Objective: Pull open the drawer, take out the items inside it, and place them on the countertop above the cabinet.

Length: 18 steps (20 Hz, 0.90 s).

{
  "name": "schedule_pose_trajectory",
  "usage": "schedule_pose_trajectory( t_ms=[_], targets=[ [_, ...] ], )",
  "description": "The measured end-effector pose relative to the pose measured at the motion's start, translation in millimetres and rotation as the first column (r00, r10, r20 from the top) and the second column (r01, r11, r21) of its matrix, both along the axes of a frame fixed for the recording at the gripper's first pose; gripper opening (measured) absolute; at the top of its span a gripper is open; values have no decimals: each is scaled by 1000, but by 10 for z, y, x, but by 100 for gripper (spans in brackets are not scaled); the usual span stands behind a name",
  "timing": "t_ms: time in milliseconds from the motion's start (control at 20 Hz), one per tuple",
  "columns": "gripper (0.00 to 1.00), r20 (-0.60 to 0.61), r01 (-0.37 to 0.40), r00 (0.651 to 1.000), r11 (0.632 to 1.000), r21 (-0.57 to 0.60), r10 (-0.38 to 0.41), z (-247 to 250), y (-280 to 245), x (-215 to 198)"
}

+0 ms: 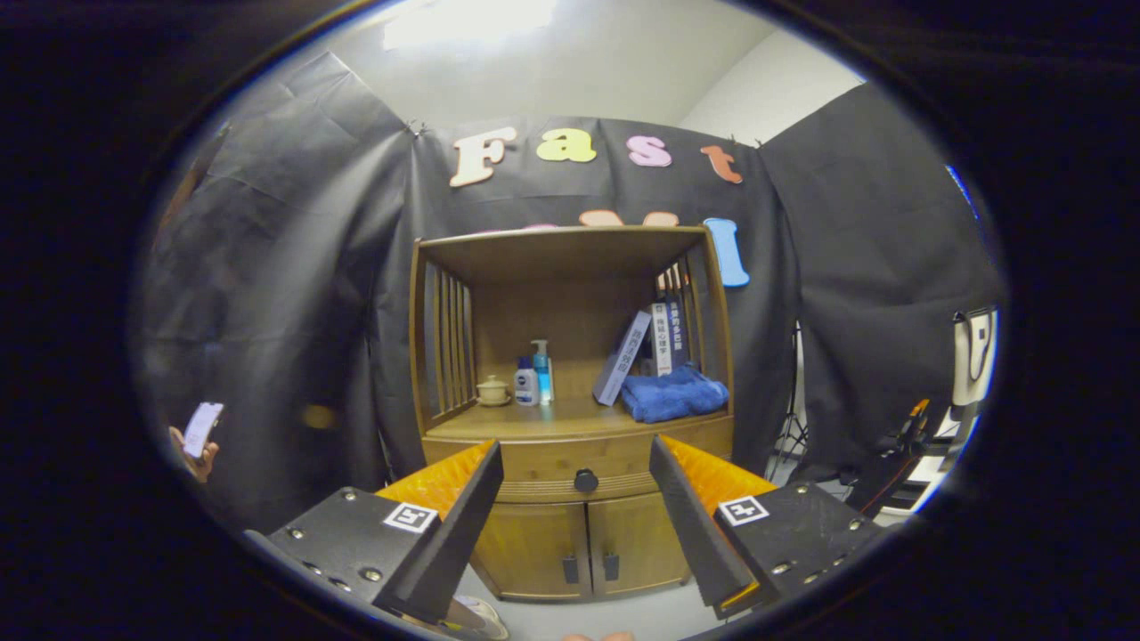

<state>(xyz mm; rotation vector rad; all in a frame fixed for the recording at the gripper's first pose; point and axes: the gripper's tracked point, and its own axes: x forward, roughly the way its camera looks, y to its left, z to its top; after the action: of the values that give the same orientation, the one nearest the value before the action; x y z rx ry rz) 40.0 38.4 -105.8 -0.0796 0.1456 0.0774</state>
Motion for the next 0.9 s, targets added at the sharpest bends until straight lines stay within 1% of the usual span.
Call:
schedule_pose_trajectory(
  t_ms=[200, 400, 550, 700, 900],
  targets=[
    [99, -36, -26, 999, 999, -33, 25, -294, 133, 259],
    [99, -102, -55, 994, 995, -86, 46, -726, 276, 634],
    [99, -140, -85, 987, 994, -71, 74, -988, 435, 867],
    [99, -156, -102, 984, 993, -63, 91, -1132, 565, 1040],
    [99, -175, -87, 981, 995, -44, 78, -1298, 499, 1126]
  ],
)
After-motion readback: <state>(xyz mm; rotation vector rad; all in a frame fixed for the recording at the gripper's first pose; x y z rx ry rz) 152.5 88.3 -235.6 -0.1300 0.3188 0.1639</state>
